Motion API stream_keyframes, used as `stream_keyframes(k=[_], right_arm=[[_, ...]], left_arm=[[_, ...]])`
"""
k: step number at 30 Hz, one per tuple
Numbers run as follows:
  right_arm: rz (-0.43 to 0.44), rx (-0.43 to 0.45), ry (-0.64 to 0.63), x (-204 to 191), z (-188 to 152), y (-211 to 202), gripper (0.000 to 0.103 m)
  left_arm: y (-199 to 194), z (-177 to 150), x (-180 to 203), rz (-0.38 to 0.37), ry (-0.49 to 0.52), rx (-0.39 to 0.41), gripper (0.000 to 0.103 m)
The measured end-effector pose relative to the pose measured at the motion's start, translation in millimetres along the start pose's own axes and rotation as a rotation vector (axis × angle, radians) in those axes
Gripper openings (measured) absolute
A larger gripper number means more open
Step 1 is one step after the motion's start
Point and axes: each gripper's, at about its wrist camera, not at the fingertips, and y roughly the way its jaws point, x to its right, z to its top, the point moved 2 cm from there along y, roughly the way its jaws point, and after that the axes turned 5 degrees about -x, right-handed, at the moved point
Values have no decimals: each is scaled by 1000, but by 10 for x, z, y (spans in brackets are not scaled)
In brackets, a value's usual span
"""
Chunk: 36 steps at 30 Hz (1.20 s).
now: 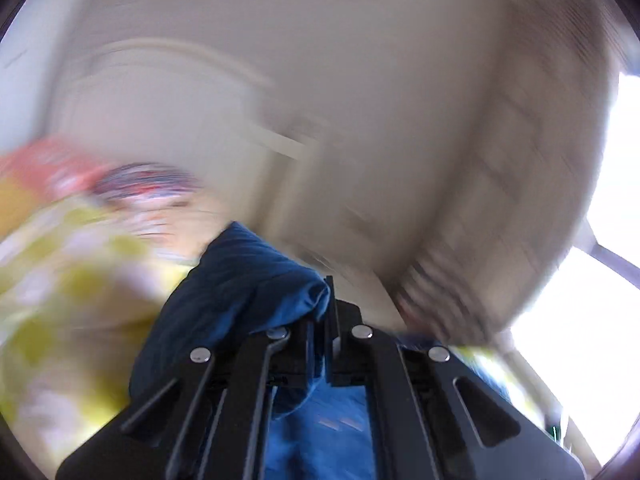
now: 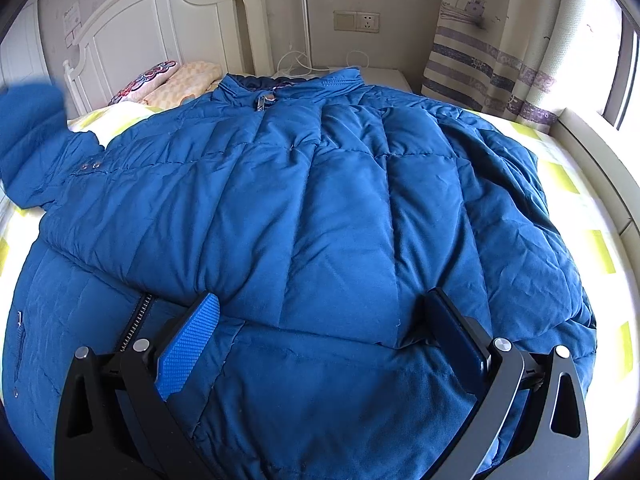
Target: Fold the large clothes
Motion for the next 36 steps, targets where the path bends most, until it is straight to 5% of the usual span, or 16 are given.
stream_keyframes(k=[5,7,9,10,13,16,20,22,27,32,36], right_arm=[[29,12,26,28,0,-24,99],[36,13,31,30,2,-22,99],[33,13,29,17,4,-17,99],[33,13,28,30,0,-20,99],[39,12,30,38,-4,-18,99],[57,13,41,57,-3,-21,99],[76,18,53,78,-1,-29,99],[78,19,54,84,-2,-28,99],[73,18,50,82,2,-24,99],[53,14,40,53,2,-16,99],[43,14,33,35,-3,-18,99]], left_arm=[[852,-765,1168,-91,199,-278,8],[1267,-1187,1366,-78,206,-447,17],[1527,-1488,1407,-87,187,-563,43],[1582,-1587,1448,-78,220,-576,46],[1469,-1687,1543,-82,343,-587,71],[1095,-1505,1633,-85,379,-527,73],[162,-989,1320,-71,236,-155,101],[-123,-950,881,17,89,-70,101],[-14,-1243,2,288,-92,-259,90],[270,-1408,-167,362,-28,-422,90],[518,-1646,-288,495,25,-478,93]])
